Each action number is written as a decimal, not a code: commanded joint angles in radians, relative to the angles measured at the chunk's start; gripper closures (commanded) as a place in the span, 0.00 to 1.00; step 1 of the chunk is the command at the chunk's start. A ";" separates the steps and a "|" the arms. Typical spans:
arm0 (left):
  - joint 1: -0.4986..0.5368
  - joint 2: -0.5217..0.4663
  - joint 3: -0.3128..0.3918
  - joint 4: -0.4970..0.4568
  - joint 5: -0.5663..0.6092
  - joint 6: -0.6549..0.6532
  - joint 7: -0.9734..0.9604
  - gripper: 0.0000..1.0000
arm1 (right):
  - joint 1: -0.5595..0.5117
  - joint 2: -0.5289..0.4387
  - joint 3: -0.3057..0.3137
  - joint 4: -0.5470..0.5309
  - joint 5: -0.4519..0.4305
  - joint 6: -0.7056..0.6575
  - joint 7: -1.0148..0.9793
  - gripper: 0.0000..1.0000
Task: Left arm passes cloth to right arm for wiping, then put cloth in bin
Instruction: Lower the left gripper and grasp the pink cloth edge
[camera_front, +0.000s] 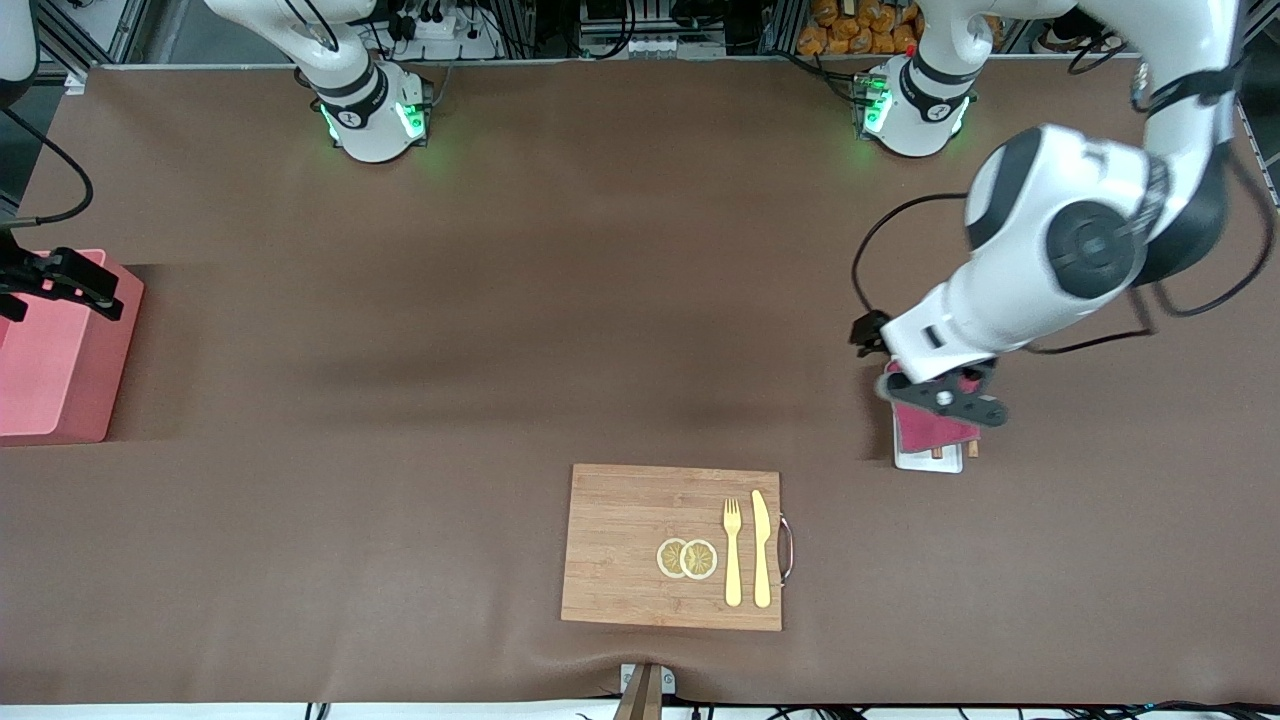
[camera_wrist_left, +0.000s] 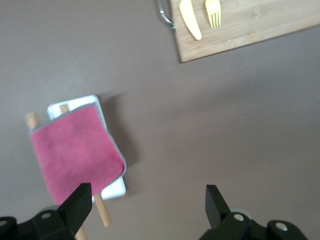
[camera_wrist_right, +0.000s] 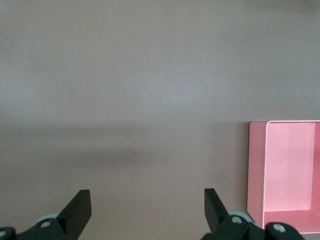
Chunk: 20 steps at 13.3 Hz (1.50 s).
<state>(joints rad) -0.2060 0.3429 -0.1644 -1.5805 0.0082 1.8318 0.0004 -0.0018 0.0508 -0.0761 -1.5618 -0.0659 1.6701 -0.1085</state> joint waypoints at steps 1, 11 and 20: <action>-0.015 0.066 0.000 0.024 0.088 0.032 0.102 0.00 | -0.009 0.006 0.009 0.014 -0.015 -0.012 0.013 0.00; 0.011 0.272 0.013 0.120 0.225 0.095 0.415 0.00 | -0.009 0.009 0.009 0.011 -0.014 -0.009 0.013 0.00; 0.082 0.343 0.013 0.194 0.222 0.069 0.645 0.00 | -0.015 0.011 0.009 0.005 -0.012 -0.010 0.006 0.00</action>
<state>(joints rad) -0.1346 0.6721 -0.1464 -1.4149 0.2108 1.9296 0.6193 -0.0066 0.0590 -0.0761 -1.5629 -0.0659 1.6674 -0.1085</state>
